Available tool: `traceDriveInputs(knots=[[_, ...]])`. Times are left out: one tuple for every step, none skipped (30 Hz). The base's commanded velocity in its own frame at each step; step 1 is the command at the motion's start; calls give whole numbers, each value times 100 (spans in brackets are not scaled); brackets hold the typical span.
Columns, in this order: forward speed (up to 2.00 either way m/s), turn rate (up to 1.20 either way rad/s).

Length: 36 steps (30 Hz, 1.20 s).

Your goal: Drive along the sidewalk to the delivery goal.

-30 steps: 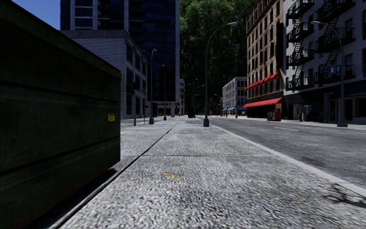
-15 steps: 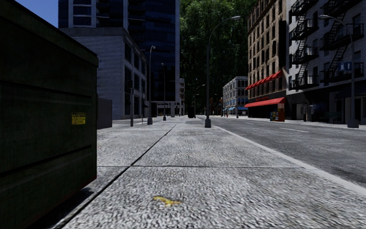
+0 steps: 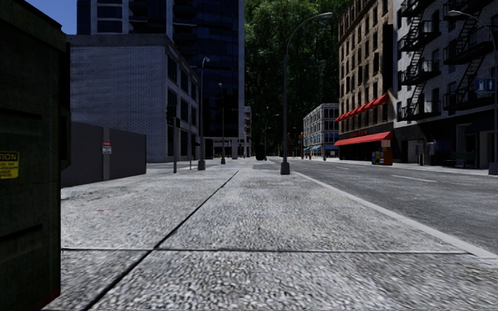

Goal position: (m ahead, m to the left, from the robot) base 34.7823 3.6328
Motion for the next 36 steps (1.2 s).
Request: traceDriveInputs(knots=[[143,0],[143,0],[143,0],[143,0],[143,0],[143,0],[143,0],[145,0],[158,0],[171,0],[181,0],[186,0],[186,0],[193,0],[196,0],[200,0],[200,0],[200,0],[200,0],[200,0],[200,0],[200,0],[200,0],[200,0],[200,0],[200,0],[200,0],[200,0],[200,0],[200,0],[200,0],[200,0],[200,0],[200,0],[200,0],[200,0]])
